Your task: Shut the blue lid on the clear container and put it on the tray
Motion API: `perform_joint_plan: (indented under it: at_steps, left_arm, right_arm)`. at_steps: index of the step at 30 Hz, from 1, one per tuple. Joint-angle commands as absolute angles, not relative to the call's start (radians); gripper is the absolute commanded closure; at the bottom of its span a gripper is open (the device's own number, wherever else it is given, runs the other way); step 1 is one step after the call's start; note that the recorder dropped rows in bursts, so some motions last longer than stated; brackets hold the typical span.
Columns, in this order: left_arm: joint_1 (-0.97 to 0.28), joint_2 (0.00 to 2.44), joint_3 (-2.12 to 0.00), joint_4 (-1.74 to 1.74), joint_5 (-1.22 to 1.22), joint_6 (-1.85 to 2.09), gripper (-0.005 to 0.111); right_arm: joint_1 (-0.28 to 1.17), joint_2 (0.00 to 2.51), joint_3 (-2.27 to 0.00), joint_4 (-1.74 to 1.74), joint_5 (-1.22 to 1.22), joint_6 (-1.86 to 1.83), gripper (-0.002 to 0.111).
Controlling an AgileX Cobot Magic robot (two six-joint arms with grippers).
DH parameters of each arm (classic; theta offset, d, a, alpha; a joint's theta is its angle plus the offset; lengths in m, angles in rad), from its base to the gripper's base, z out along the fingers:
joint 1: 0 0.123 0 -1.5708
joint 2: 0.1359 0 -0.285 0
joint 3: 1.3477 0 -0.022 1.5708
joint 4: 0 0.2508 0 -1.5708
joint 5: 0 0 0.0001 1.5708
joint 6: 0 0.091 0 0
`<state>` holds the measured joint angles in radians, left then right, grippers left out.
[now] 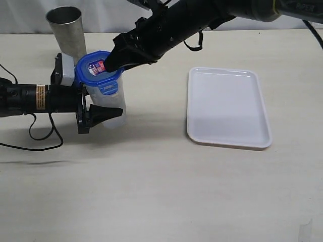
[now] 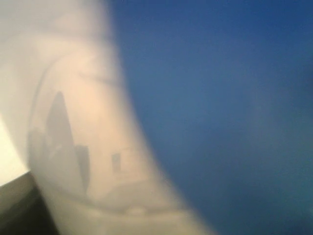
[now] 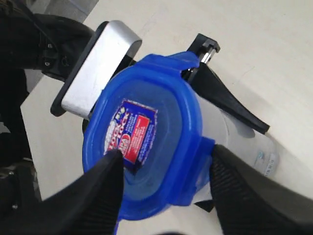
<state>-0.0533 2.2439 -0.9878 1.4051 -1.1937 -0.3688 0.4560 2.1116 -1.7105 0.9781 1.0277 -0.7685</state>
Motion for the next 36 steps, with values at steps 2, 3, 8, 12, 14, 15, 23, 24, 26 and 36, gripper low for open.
perform_joint_plan:
  at_steps: [2,3,8,12,14,15,23,24,26,36]
  left_arm:
    - [-0.096,2.231,-1.002,1.383,-1.221,-0.371,0.107]
    - [-0.096,2.231,-1.002,1.383,-1.221,-0.371,0.107]
    - [-0.096,2.231,-1.002,1.383,-1.221,-0.378,0.107]
    - [-0.096,2.231,-1.002,1.376,-1.221,-0.397,0.107]
    - [-0.096,2.231,-1.002,1.376,-1.221,-0.397,0.107]
    - [-0.096,2.231,-1.002,1.376,-1.221,-0.397,0.107]
    - [-0.096,2.231,-1.002,1.376,-1.221,-0.397,0.107]
    - [-0.096,2.231,-1.002,1.378,-1.221,-0.397,0.107]
    - [-0.096,2.231,-1.002,1.378,-1.221,-0.397,0.107]
    - [-0.096,2.231,-1.002,1.374,-1.221,-0.397,0.107]
  right_arm:
    - [0.513,2.049,-1.710,1.063,1.059,-0.863,0.055]
    - [0.513,2.035,-1.710,1.051,1.036,-0.875,0.055]
    - [0.513,1.988,-1.710,0.954,0.953,-0.881,0.052]
    - [0.513,1.977,-1.710,0.879,0.946,-0.833,0.043]
    - [0.513,1.977,-1.710,0.852,0.946,-0.812,0.042]
    - [0.513,1.977,-1.708,0.843,0.947,-0.799,0.041]
    - [0.513,1.977,-1.703,0.730,0.908,-0.688,0.031]
    - [0.513,1.977,-1.703,0.688,0.893,-0.658,0.031]
    - [0.513,1.977,-1.703,0.610,0.866,-0.608,0.031]
    - [0.515,1.975,-1.712,0.580,0.887,-0.626,0.034]
